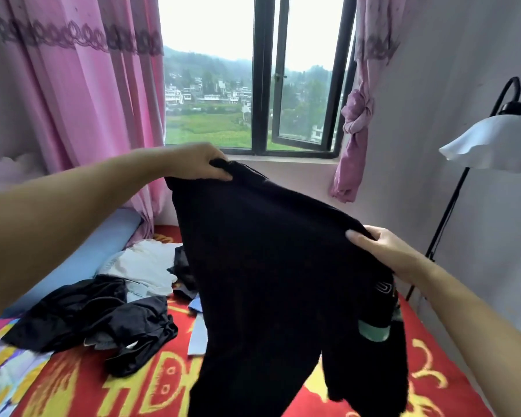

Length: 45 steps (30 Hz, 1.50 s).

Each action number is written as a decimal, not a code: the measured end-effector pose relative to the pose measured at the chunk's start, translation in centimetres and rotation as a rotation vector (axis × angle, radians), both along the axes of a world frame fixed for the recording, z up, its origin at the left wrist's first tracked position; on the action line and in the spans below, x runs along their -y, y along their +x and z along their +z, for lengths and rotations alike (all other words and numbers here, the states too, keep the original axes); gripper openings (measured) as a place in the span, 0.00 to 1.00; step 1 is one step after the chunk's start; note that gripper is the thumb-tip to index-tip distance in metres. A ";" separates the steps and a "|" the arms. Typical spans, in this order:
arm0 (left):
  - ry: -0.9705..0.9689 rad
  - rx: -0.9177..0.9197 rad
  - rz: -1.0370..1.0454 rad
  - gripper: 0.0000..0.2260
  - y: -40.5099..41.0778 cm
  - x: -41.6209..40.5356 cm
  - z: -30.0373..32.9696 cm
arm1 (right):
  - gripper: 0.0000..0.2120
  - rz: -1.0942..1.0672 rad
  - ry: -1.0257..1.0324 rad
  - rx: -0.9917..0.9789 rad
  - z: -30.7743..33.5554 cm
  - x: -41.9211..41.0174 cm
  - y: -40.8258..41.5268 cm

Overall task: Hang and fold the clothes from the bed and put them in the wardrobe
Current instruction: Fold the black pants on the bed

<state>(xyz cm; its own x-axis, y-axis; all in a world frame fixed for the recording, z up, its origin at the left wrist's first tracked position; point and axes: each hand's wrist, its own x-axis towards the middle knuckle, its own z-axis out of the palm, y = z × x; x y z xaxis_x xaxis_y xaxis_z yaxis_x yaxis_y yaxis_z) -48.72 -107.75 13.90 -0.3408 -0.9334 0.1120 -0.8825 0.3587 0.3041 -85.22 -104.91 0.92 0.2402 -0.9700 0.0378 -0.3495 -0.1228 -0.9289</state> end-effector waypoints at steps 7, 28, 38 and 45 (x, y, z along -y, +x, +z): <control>-0.250 0.000 0.006 0.09 -4.8 8.4 -8.1 | 0.06 -0.202 -0.051 -0.607 -0.4 6.4 -5.7; 0.254 0.609 -0.277 0.25 18.8 -15.5 -53.4 | 0.27 0.945 0.320 -1.069 -42.3 -16.5 13.8; 0.280 0.322 -0.378 0.13 7.5 -19.8 -65.8 | 0.15 0.434 0.685 -0.926 -48.9 -12.4 6.0; 0.354 0.244 -0.317 0.16 -9.4 -17.0 -69.3 | 0.15 -0.425 0.603 -0.833 -50.2 -3.6 -6.9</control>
